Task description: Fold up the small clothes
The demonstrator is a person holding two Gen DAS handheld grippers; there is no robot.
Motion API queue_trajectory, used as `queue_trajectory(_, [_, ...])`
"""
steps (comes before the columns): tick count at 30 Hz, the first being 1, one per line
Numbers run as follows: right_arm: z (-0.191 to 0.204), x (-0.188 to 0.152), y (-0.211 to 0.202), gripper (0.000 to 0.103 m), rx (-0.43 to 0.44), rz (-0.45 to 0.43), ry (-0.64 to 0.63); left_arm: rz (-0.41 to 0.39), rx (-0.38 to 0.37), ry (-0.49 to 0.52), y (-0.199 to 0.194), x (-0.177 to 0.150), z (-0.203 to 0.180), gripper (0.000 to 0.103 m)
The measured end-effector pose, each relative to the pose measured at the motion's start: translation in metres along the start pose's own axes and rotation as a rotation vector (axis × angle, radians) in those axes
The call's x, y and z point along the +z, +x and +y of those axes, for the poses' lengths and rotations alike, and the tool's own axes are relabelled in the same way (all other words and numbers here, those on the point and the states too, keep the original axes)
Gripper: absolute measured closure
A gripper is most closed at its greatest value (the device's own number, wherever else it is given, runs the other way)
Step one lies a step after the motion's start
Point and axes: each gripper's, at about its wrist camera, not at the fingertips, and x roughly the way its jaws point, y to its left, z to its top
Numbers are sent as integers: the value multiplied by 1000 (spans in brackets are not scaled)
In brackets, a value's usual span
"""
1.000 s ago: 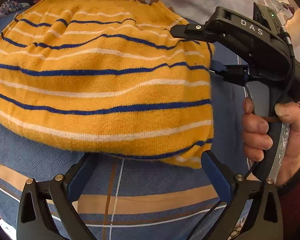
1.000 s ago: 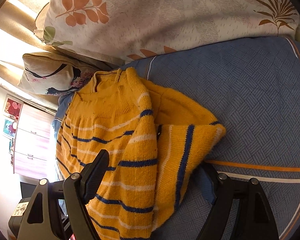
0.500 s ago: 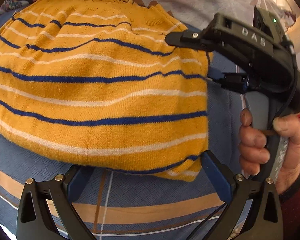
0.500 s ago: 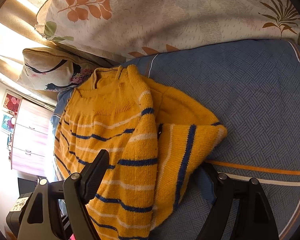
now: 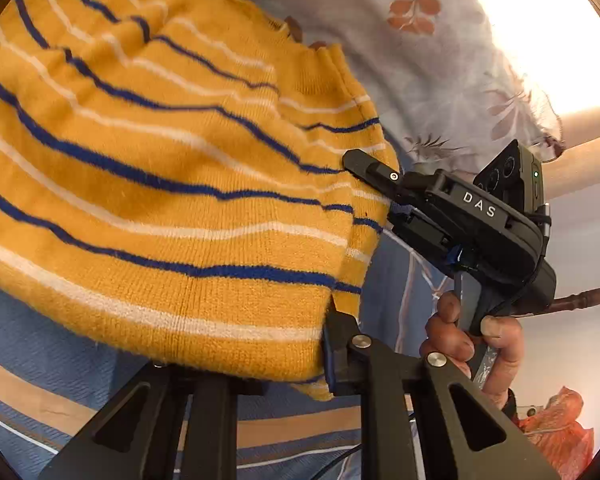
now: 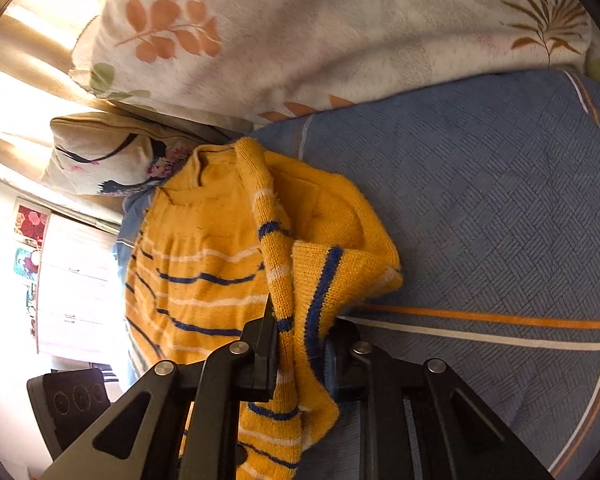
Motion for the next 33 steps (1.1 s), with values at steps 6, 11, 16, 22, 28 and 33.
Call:
queue_trajectory(6, [50, 8, -22, 84, 12, -58, -33, -9, -129, -6, -37, 18, 6, 86])
queue_trajectory(11, [117, 25, -19, 84, 21, -85, -61, -37, -238, -42, -93, 40, 33, 86])
queue_trajectory(16, [190, 41, 28, 85, -5, -65, -105, -75, -272, -126, -151, 71, 101, 86])
queue_trajectory(22, [265, 49, 126, 85, -51, 19, -176, -67, -266, -232, -188, 90, 190, 86])
queue_trajectory(28, [301, 40, 206, 63, -102, 126, -248, -17, -299, -295, -202, 87, 245, 84])
queue_trajectory(33, [306, 46, 210, 46, -24, 107, -191, -25, -269, -217, -223, 87, 256, 67])
